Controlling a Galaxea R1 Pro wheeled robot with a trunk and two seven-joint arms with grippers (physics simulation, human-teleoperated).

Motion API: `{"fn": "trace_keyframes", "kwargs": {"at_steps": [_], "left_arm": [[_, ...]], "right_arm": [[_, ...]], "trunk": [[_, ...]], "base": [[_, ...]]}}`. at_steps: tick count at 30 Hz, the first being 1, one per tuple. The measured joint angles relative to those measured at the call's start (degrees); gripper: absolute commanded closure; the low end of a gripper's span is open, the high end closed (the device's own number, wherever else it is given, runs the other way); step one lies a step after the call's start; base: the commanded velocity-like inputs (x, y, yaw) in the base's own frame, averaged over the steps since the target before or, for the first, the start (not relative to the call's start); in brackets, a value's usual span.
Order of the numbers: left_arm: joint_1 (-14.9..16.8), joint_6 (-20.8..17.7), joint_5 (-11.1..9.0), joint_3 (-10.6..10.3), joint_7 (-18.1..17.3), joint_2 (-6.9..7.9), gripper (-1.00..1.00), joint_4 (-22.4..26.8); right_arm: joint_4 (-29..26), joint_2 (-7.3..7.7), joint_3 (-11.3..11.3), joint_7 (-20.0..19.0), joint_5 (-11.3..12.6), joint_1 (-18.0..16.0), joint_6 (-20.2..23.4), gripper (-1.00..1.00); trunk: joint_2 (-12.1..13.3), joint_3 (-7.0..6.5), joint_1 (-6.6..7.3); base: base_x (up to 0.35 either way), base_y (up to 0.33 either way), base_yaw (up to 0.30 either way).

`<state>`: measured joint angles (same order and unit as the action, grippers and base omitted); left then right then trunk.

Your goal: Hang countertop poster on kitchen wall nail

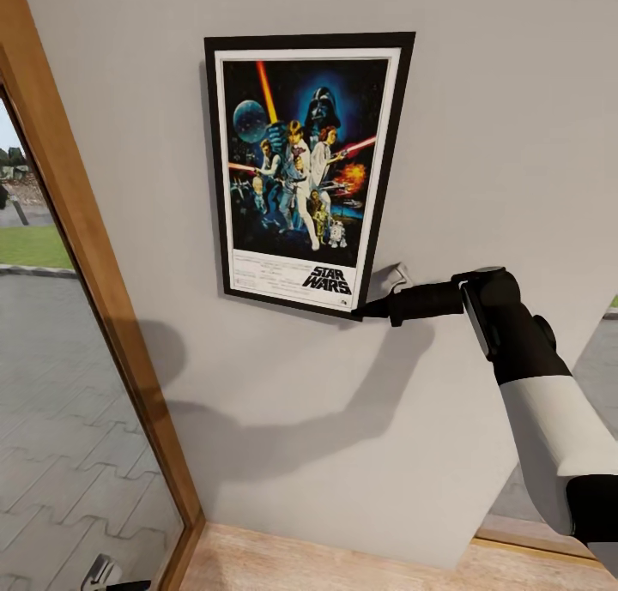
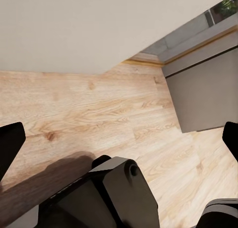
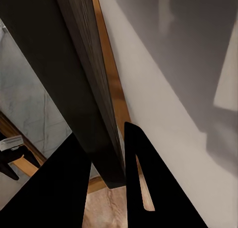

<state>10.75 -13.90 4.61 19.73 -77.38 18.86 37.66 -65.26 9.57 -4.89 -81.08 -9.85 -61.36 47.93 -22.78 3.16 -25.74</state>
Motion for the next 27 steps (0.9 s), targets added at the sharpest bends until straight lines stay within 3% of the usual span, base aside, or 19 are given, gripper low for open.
{"fn": "trace_keyframes", "kwargs": {"at_steps": [27], "left_arm": [[0.0, 0.0, 0.0, 0.01, 0.04, 0.0, -1.0, -0.02]], "right_arm": [[0.01, -0.07, -0.05, 0.08, -0.01, 0.06, -0.23, 1.0]], "trunk": [[0.0, 0.0, 0.0]], "base": [[0.0, 0.0, 0.0]]}}
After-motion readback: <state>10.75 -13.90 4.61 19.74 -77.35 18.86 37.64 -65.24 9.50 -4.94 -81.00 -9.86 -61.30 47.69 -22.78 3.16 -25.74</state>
